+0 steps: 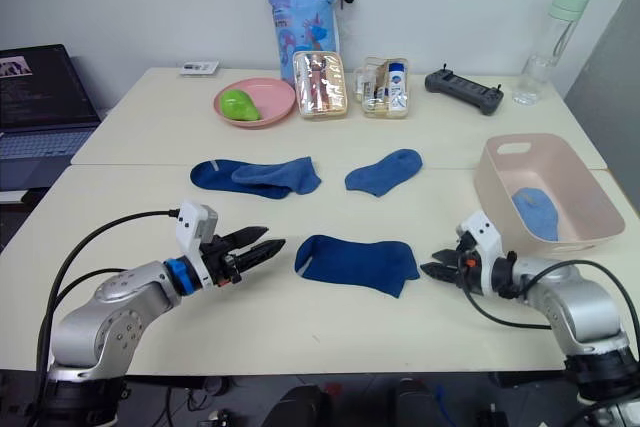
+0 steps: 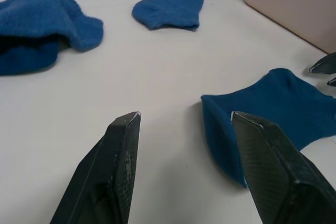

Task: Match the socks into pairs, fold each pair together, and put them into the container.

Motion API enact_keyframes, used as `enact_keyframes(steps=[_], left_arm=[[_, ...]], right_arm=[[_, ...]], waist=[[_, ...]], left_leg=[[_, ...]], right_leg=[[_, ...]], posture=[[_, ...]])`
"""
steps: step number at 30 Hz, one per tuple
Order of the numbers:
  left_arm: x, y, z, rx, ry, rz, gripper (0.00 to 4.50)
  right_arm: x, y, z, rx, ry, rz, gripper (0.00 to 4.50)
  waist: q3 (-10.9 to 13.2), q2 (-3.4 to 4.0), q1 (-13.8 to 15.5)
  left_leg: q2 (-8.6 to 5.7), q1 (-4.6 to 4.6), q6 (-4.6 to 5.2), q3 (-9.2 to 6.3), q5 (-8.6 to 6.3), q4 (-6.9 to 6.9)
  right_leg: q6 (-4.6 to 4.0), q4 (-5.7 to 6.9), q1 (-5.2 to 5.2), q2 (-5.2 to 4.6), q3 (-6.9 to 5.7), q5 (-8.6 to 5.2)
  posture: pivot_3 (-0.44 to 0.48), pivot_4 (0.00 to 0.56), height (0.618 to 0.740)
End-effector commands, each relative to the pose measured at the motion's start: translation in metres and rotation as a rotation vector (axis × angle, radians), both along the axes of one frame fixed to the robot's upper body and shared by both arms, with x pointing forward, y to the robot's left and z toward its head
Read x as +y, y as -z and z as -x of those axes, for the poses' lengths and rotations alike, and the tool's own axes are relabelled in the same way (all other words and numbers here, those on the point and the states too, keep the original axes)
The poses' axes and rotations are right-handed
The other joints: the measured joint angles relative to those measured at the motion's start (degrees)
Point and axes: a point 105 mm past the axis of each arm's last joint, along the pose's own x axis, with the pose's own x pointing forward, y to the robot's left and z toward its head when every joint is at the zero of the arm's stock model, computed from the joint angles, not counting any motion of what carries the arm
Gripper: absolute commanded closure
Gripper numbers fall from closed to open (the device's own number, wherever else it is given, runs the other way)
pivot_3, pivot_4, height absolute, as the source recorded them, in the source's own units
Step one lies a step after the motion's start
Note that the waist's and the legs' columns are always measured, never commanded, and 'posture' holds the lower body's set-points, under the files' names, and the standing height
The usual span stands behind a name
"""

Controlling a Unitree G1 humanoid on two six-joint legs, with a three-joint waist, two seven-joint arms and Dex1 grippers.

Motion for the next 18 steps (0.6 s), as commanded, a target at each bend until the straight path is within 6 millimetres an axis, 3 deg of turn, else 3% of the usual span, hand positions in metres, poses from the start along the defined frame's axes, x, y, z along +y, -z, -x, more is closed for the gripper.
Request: enact_keyframes(steps=[1,9,10,12,16,18], left_arm=[[-0.015,0.000,-0.012,-0.038,0.066,-0.046,1.62],[-0.036,0.010,-0.019,-0.039,0.173,-0.106,1.62],[-0.039,0.012,-0.018,-0.033,0.182,-0.109,1.60],[-0.037,0.017,-0.017,-0.021,0.178,-0.128,2.02],[-0.034,0.023,-0.009,-0.001,0.203,-0.140,3.20],[-0.032,0.024,-0.007,0.005,0.195,-0.144,3.86]], right_arm=[[0.008,-0.002,0.002,-0.019,0.047,-0.044,2.40],[0.021,0.004,0.012,-0.001,0.032,-0.048,2.40],[0.022,0.005,0.013,0.000,0.032,-0.043,2.58],[0.025,0.006,0.017,0.009,0.014,-0.045,2.96],[0.028,0.006,0.020,0.021,0.003,-0.052,4.37],[0.029,0.006,0.022,0.028,-0.006,-0.057,4.50]], waist=[[0.0,0.00,0.1],[0.0,0.00,-0.3],[0.0,0.00,-0.2],[0.0,0.00,-0.2],[0.0,0.00,-0.2],[0.0,0.00,-0.2]], left_leg=[[0.00,0.00,0.00,0.00,0.00,0.00],[0.00,0.05,0.00,0.01,0.00,-0.02],[0.01,0.04,0.00,0.00,0.00,-0.03],[0.01,0.03,0.00,-0.02,0.00,-0.03],[0.00,0.04,0.00,0.00,0.00,-0.03],[0.01,0.04,0.00,-0.01,0.00,-0.03]], right_leg=[[0.00,0.00,0.01,0.00,0.00,0.00],[0.00,0.01,0.02,0.01,0.00,0.00],[0.01,0.01,0.01,0.01,-0.02,0.00],[0.01,0.00,0.01,0.01,-0.02,0.00],[0.01,0.00,0.01,0.01,0.00,0.00],[0.01,0.00,0.01,0.01,-0.02,-0.01]], posture=[[0.000,0.150,0.740],[0.000,0.150,0.740],[0.000,0.150,0.740],[0.000,0.150,0.740],[0.000,0.150,0.740],[0.000,0.150,0.740]])
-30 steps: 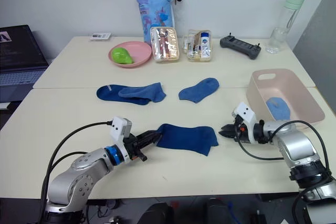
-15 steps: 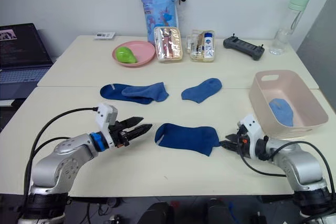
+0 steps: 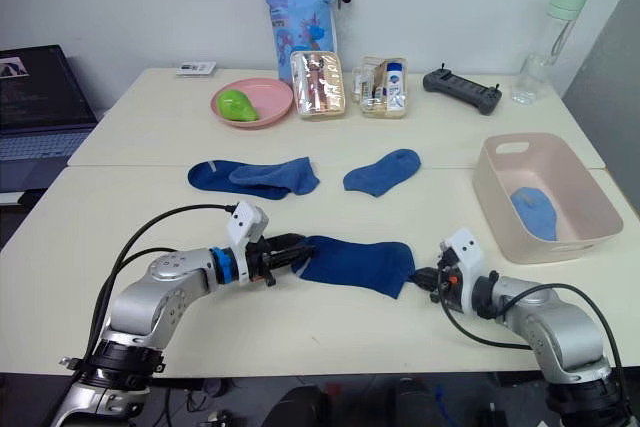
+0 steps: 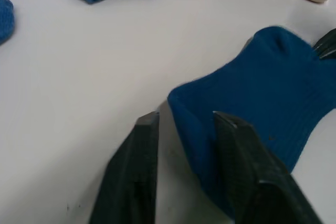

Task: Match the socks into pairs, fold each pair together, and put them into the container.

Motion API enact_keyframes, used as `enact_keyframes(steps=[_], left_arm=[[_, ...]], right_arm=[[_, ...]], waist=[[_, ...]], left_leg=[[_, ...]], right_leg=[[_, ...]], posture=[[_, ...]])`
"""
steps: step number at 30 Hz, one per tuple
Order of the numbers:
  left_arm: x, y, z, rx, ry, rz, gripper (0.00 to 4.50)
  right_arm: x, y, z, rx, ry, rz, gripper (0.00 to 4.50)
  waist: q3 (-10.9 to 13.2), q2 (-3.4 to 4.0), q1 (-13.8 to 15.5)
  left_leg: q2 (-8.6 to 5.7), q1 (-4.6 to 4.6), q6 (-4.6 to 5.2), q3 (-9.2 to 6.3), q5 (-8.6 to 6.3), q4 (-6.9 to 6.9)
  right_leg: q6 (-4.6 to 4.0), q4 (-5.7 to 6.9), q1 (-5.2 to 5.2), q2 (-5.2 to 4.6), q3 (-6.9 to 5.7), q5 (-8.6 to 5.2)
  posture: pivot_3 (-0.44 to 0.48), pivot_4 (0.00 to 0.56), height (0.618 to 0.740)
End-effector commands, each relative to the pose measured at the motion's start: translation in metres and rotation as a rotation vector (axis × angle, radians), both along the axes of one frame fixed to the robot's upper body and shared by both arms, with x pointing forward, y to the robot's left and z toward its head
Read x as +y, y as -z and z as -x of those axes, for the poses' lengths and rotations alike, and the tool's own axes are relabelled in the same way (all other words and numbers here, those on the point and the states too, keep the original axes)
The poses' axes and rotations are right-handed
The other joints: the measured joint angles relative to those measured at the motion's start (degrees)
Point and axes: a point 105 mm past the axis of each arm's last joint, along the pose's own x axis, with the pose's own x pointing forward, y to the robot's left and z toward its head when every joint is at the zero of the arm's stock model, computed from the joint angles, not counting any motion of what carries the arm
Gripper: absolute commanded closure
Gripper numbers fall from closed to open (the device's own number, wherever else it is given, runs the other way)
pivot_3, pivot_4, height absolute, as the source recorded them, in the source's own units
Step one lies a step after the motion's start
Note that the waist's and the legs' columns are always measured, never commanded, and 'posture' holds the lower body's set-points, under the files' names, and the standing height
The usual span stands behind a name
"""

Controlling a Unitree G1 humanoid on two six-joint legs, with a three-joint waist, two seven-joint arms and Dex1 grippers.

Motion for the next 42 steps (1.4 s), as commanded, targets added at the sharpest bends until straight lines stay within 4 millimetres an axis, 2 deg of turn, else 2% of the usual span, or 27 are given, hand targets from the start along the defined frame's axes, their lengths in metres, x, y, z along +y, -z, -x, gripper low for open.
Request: enact_keyframes(steps=[1,2,5,9,12,15,19,22,25,26,28,31,33,34,36,40,42], left_arm=[[0.001,-0.007,0.003,-0.040,0.010,-0.009,4.19],[0.002,-0.007,0.003,-0.040,0.004,-0.009,4.47],[0.006,-0.007,0.004,-0.036,-0.013,-0.003,4.47],[0.010,-0.006,0.013,0.008,-0.044,0.035,4.47],[0.005,-0.008,0.024,0.043,-0.037,0.084,4.47],[-0.007,-0.005,0.040,0.090,-0.030,0.148,4.47],[-0.013,-0.005,0.040,0.092,-0.072,0.183,4.47],[-0.010,-0.009,0.026,0.036,-0.144,0.185,4.47],[-0.011,-0.008,0.026,0.040,-0.137,0.173,4.47],[-0.012,-0.007,0.027,0.039,-0.128,0.164,4.49],[-0.008,-0.012,0.025,-0.008,-0.133,0.170,4.04],[0.013,-0.029,0.007,-0.090,-0.248,0.189,3.17],[0.021,-0.037,0.004,-0.124,-0.245,0.179,2.50],[0.025,-0.045,0.006,-0.160,-0.209,0.151,2.17],[0.026,-0.055,0.013,-0.229,-0.117,0.082,1.51],[0.015,-0.056,0.030,-0.323,0.082,-0.054,0.18],[0.003,-0.045,0.046,-0.393,0.264,-0.191,0.02]], right_arm=[[0.007,-0.004,0.005,0.002,-0.037,-0.018,4.50],[0.006,-0.004,0.004,-0.001,-0.034,-0.018,4.50],[0.002,-0.006,-0.003,-0.015,-0.018,-0.014,4.50],[-0.013,-0.015,-0.018,-0.052,0.004,0.018,4.50],[-0.023,-0.021,-0.027,-0.075,-0.005,0.049,4.50],[-0.031,-0.027,-0.035,-0.101,-0.054,0.094,4.50],[-0.033,-0.027,-0.039,-0.099,-0.071,0.096,4.50],[-0.031,-0.022,-0.036,-0.074,-0.113,0.105,4.50],[-0.031,-0.020,-0.036,-0.076,-0.128,0.111,4.50],[-0.030,-0.020,-0.036,-0.082,-0.133,0.111,4.29],[-0.033,-0.032,-0.046,-0.175,-0.095,0.097,3.82],[-0.036,-0.055,-0.054,-0.283,-0.057,0.061,2.73],[-0.034,-0.062,-0.049,-0.301,-0.086,0.046,1.97],[-0.029,-0.059,-0.035,-0.288,-0.180,0.072,1.63],[-0.020,-0.054,-0.016,-0.281,-0.314,0.120,1.62],[-0.009,-0.048,-0.001,-0.325,-0.430,0.167,1.62],[-0.003,-0.042,0.006,-0.370,-0.507,0.208,1.62]], waist=[[0.0,0.00,0.1],[0.0,0.00,0.1],[0.0,0.00,0.1],[0.0,0.00,0.0],[0.0,0.01,0.0],[0.0,0.03,0.0],[0.0,0.00,0.2],[0.0,0.00,0.3],[0.0,0.00,0.3],[0.0,0.01,0.2],[0.0,0.00,0.2],[0.0,0.01,0.3],[0.0,0.00,0.3],[0.0,0.01,0.3],[0.0,0.01,0.3],[0.0,0.02,0.3],[0.1,0.04,0.3]], left_leg=[[0.00,0.00,0.00,0.00,0.00,0.00],[0.00,0.00,0.00,0.00,0.00,0.00],[0.00,0.00,0.00,0.00,0.00,0.01],[0.00,0.01,0.00,0.03,0.00,0.01],[0.00,-0.01,0.00,0.02,0.00,0.01],[0.00,-0.02,0.00,0.02,0.00,0.01],[-0.01,-0.01,0.01,0.00,0.00,0.02],[0.00,0.00,0.01,-0.04,0.00,0.02],[-0.01,-0.01,0.01,0.01,0.00,0.04],[-0.01,-0.01,0.01,0.02,0.00,0.04],[-0.01,0.00,0.00,0.05,0.00,0.03],[-0.01,-0.01,0.00,0.03,0.00,0.02],[-0.01,-0.01,0.00,0.02,0.00,0.03],[-0.01,0.01,0.00,0.02,0.00,0.04],[-0.01,-0.03,0.00,0.01,0.00,0.00],[-0.01,-0.04,0.00,0.04,0.00,-0.05],[-0.01,-0.03,0.00,0.12,-0.01,-0.04]], right_leg=[[0.00,0.00,0.00,0.00,-0.01,0.00],[0.00,0.00,0.00,0.00,0.00,0.00],[0.00,0.00,0.01,0.00,0.01,0.00],[0.00,0.00,0.00,0.00,0.04,0.00],[0.00,-0.01,0.00,0.00,0.02,0.00],[0.00,-0.03,0.00,-0.01,0.03,0.00],[0.00,-0.03,0.02,-0.02,-0.01,0.00],[-0.01,0.00,0.03,-0.01,-0.05,0.00],[-0.01,-0.01,0.03,-0.01,0.00,0.01],[-0.01,-0.02,0.03,-0.01,0.01,0.01],[-0.01,-0.02,0.02,-0.01,0.03,0.01],[-0.01,-0.01,0.00,-0.01,0.01,0.01],[-0.01,-0.01,0.01,-0.01,0.00,0.01],[-0.01,-0.01,0.04,-0.01,-0.01,0.01],[0.00,-0.05,0.02,-0.01,-0.02,0.00],[0.01,-0.21,0.03,-0.02,0.03,-0.02],[0.01,-0.23,0.04,-0.04,0.10,-0.02]], posture=[[0.000,0.150,0.740],[0.000,0.150,0.740],[0.000,0.150,0.740],[0.000,0.150,0.740],[0.000,0.150,0.740],[0.000,0.150,0.740],[0.000,0.150,0.740],[0.000,0.150,0.740],[0.000,0.150,0.740],[0.000,0.150,0.740],[0.000,0.150,0.740],[0.000,0.150,0.740],[0.000,0.150,0.740],[0.000,0.150,0.740],[0.000,0.150,0.740],[0.000,0.150,0.740],[0.000,0.150,0.740]])
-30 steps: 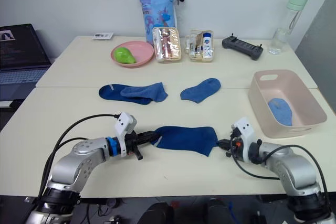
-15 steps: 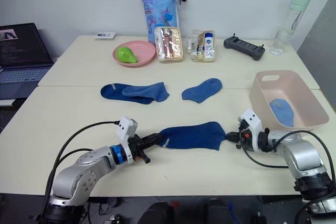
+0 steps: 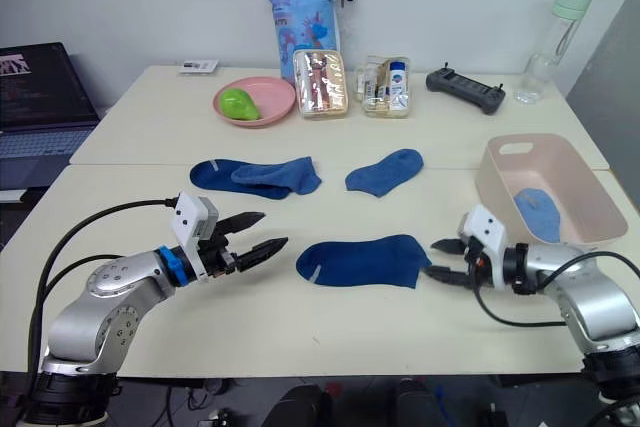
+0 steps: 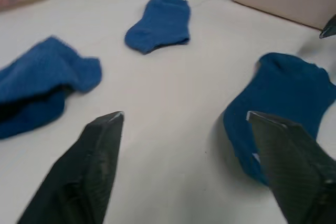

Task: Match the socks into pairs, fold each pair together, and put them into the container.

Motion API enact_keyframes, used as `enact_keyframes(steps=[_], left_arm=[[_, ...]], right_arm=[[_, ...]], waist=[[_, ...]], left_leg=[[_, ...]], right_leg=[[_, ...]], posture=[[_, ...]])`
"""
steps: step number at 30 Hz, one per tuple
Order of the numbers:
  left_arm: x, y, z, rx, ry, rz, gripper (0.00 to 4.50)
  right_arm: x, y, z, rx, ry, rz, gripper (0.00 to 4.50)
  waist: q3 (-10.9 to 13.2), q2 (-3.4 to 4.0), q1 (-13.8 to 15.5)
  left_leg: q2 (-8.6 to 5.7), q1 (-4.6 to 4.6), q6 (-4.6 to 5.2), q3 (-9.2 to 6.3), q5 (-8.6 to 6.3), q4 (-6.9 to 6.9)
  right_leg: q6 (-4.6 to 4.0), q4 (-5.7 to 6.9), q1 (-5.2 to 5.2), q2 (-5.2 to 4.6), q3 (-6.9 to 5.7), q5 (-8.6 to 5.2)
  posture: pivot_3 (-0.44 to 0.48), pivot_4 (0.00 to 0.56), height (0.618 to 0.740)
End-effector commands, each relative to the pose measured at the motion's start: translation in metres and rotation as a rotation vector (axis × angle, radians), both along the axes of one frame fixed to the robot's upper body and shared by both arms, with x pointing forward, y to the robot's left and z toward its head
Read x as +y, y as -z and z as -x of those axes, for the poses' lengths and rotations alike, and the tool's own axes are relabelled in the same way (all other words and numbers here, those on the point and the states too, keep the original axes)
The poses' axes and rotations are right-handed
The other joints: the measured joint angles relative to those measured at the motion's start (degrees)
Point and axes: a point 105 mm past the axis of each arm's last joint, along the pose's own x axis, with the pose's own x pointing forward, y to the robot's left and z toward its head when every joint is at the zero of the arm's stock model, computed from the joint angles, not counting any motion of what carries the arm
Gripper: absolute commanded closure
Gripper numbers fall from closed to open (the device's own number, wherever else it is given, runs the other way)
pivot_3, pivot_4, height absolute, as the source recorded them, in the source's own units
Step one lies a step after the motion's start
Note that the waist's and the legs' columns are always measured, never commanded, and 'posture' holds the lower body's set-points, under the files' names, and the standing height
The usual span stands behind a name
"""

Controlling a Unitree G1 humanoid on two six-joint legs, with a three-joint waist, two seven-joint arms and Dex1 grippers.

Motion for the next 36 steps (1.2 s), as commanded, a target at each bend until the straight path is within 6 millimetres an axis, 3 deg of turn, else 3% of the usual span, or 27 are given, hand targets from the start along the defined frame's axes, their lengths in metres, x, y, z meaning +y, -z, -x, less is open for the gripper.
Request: enact_keyframes(steps=[1,3,6,11,15,16,19,25,27,33,36], left_arm=[[-0.024,0.007,0.025,-0.132,0.258,-0.197,0.02],[-0.029,0.010,0.029,-0.160,0.305,-0.222,0.02],[-0.045,0.028,0.032,-0.239,0.396,-0.333,0.02],[-0.046,0.047,0.016,-0.265,0.375,-0.408,0.02],[-0.039,0.056,0.008,-0.227,0.362,-0.430,0.95],[-0.038,0.057,0.008,-0.217,0.369,-0.430,1.20],[-0.038,0.057,0.008,-0.206,0.380,-0.428,2.04],[-0.046,0.059,0.005,-0.190,0.387,-0.412,3.93],[-0.047,0.059,0.005,-0.179,0.381,-0.395,4.48],[-0.045,0.058,0.007,-0.176,0.375,-0.389,4.48],[-0.046,0.042,0.007,-0.183,0.353,-0.307,4.48]], right_arm=[[0.011,-0.004,0.010,-0.127,-0.133,0.054,1.62],[0.013,-0.002,0.010,-0.155,-0.151,0.061,1.62],[0.009,0.016,0.013,-0.172,-0.187,0.128,1.62],[0.005,0.028,0.006,-0.208,-0.193,0.176,1.62],[0.005,0.034,0.001,-0.217,-0.180,0.197,1.62],[0.005,0.035,0.000,-0.221,-0.179,0.199,1.80],[0.007,0.034,-0.002,-0.228,-0.176,0.187,2.44],[0.014,0.030,-0.013,-0.263,-0.150,0.162,4.48],[0.015,0.027,-0.016,-0.270,-0.141,0.150,4.50],[0.014,0.023,-0.014,-0.262,-0.153,0.138,4.50],[0.017,0.007,-0.011,-0.268,-0.180,0.116,4.50]], waist=[[0.0,0.00,0.0],[0.0,0.05,0.1],[0.0,0.05,0.1],[0.0,0.04,0.1],[0.0,0.04,0.0],[0.0,0.04,0.0],[0.0,0.04,0.0],[0.0,0.04,0.0],[0.0,0.04,0.0],[0.0,0.04,0.0],[0.0,0.05,0.0]], left_leg=[[0.00,0.00,0.00,0.00,0.00,0.01],[0.00,0.04,0.00,-0.01,0.00,0.00],[0.00,0.05,0.00,-0.04,0.00,0.01],[0.00,0.10,0.01,-0.03,0.01,0.05],[0.01,0.14,0.01,-0.04,0.00,0.04],[0.01,0.16,0.01,-0.03,0.00,0.05],[0.01,0.23,0.01,-0.03,0.01,0.05],[0.02,0.32,0.02,0.00,0.01,0.07],[0.01,0.30,0.02,0.00,0.01,0.06],[0.01,0.28,0.02,-0.03,0.01,0.05],[0.01,0.28,0.02,-0.03,0.01,0.06]], right_leg=[[0.00,-0.02,0.00,0.00,-0.01,0.00],[-0.01,-0.05,0.06,0.00,-0.02,0.00],[-0.01,-0.06,0.10,0.00,-0.04,0.00],[-0.01,0.00,0.14,0.02,-0.06,0.00],[-0.01,0.13,0.13,0.03,-0.08,0.00],[-0.01,0.16,0.13,0.03,-0.07,0.00],[-0.01,0.19,0.17,0.03,-0.08,0.00],[-0.01,0.22,0.23,0.05,-0.04,0.00],[-0.01,0.22,0.22,0.05,-0.04,0.01],[-0.01,0.22,0.20,0.04,-0.05,0.01],[-0.01,0.22,0.20,0.04,-0.05,0.01]], posture=[[0.000,0.150,0.740],[0.000,0.150,0.740],[0.000,0.150,0.740],[0.000,0.150,0.740],[0.000,0.150,0.740],[0.000,0.150,0.740],[0.000,0.150,0.740],[0.000,0.150,0.740],[0.000,0.150,0.740],[0.000,0.150,0.740],[0.000,0.150,0.740]])
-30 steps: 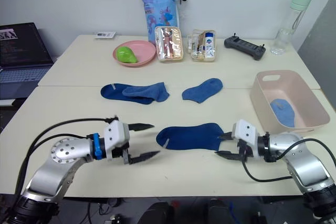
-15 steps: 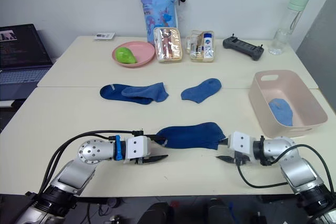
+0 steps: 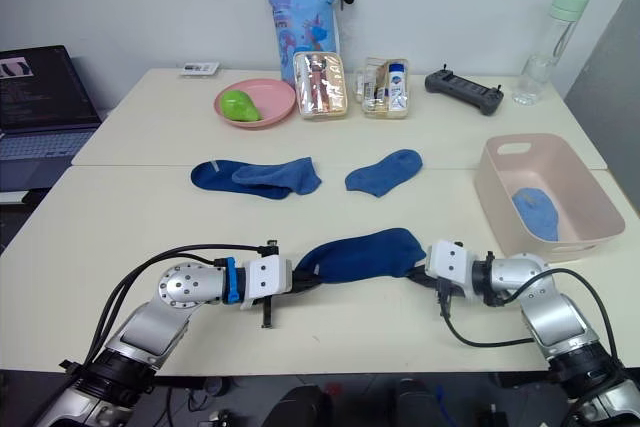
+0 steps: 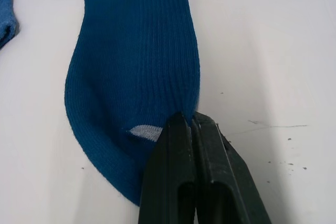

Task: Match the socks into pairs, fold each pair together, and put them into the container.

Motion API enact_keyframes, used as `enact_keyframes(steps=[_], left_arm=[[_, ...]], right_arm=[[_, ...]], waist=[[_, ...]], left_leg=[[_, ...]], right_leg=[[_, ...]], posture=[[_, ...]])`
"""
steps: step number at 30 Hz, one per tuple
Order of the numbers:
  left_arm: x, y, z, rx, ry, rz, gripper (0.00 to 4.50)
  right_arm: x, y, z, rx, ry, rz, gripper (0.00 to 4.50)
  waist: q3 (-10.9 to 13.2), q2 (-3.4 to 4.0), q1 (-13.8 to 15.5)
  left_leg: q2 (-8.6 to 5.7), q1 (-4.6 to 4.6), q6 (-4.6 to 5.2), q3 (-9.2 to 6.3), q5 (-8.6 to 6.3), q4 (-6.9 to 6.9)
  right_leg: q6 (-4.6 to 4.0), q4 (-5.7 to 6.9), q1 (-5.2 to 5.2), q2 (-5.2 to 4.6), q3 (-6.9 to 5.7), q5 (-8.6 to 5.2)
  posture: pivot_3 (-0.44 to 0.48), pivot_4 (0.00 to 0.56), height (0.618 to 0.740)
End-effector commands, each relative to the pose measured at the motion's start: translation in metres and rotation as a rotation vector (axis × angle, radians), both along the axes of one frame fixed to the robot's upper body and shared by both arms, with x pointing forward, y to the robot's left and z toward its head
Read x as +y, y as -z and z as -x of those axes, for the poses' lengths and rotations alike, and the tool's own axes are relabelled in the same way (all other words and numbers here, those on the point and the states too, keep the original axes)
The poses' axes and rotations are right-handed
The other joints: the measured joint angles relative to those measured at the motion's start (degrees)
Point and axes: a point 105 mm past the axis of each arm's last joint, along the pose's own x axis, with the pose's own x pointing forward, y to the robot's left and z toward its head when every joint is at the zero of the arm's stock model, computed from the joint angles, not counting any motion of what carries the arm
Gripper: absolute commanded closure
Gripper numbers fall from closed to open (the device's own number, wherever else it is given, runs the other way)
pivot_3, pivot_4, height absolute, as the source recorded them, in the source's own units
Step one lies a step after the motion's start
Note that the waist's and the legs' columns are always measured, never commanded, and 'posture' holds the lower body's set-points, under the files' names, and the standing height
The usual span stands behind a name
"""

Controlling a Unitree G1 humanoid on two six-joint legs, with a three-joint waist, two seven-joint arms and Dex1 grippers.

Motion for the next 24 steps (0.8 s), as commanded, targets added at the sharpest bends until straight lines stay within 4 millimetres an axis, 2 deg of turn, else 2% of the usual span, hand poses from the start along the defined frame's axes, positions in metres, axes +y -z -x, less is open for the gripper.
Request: enact_keyframes(steps=[1,6,9,12,17,21,24], left_arm=[[-0.002,-0.028,0.003,-0.022,0.004,0.110,4.48],[0.001,-0.050,0.008,0.015,-0.016,0.199,4.48],[0.011,-0.052,0.007,0.109,-0.077,0.252,4.48],[0.017,-0.051,0.006,0.154,-0.092,0.276,3.86],[0.021,-0.046,0.003,0.106,-0.098,0.235,2.40],[0.018,-0.037,0.008,0.081,-0.039,0.170,2.40],[0.012,-0.033,0.021,0.074,0.032,0.145,2.40]], right_arm=[[0.002,-0.031,0.002,-0.045,-0.043,-0.026,4.50],[0.003,-0.046,0.012,-0.010,-0.085,-0.009,4.50],[0.002,-0.050,0.012,0.003,-0.082,-0.011,4.50],[0.003,-0.050,0.011,0.004,-0.081,-0.009,4.50],[0.007,-0.056,0.014,0.019,-0.092,-0.020,4.50],[0.009,-0.061,0.015,0.030,-0.087,-0.032,4.50],[0.009,-0.060,0.016,0.032,-0.082,-0.031,4.50]], waist=[[0.0,0.00,0.0],[0.0,0.02,0.0],[0.0,0.02,0.0],[0.0,0.02,0.0],[0.0,0.02,0.0],[0.0,0.02,0.0],[0.0,0.02,0.0]], left_leg=[[0.00,-0.01,0.00,0.00,0.00,0.00],[0.01,-0.05,0.00,-0.06,0.00,0.01],[0.01,-0.04,0.00,-0.08,0.00,0.01],[0.01,-0.04,0.00,-0.07,0.00,0.01],[0.00,-0.06,0.00,-0.07,0.00,0.01],[0.01,-0.06,0.00,-0.08,0.00,0.00],[0.00,-0.07,0.00,-0.06,0.00,0.00]], right_leg=[[0.00,0.00,-0.01,0.00,0.00,0.00],[0.00,0.01,-0.03,0.00,-0.04,0.00],[0.00,0.00,-0.02,0.00,-0.06,0.00],[0.00,0.00,-0.02,0.00,-0.07,0.00],[0.00,-0.02,-0.02,0.00,-0.07,0.00],[0.00,-0.02,-0.03,0.00,-0.06,0.00],[0.00,-0.05,-0.03,-0.02,-0.04,0.00]], posture=[[0.000,0.150,0.740],[0.000,0.150,0.740],[0.000,0.150,0.740],[0.000,0.150,0.740],[0.000,0.150,0.740],[0.000,0.150,0.740],[0.000,0.150,0.740]])
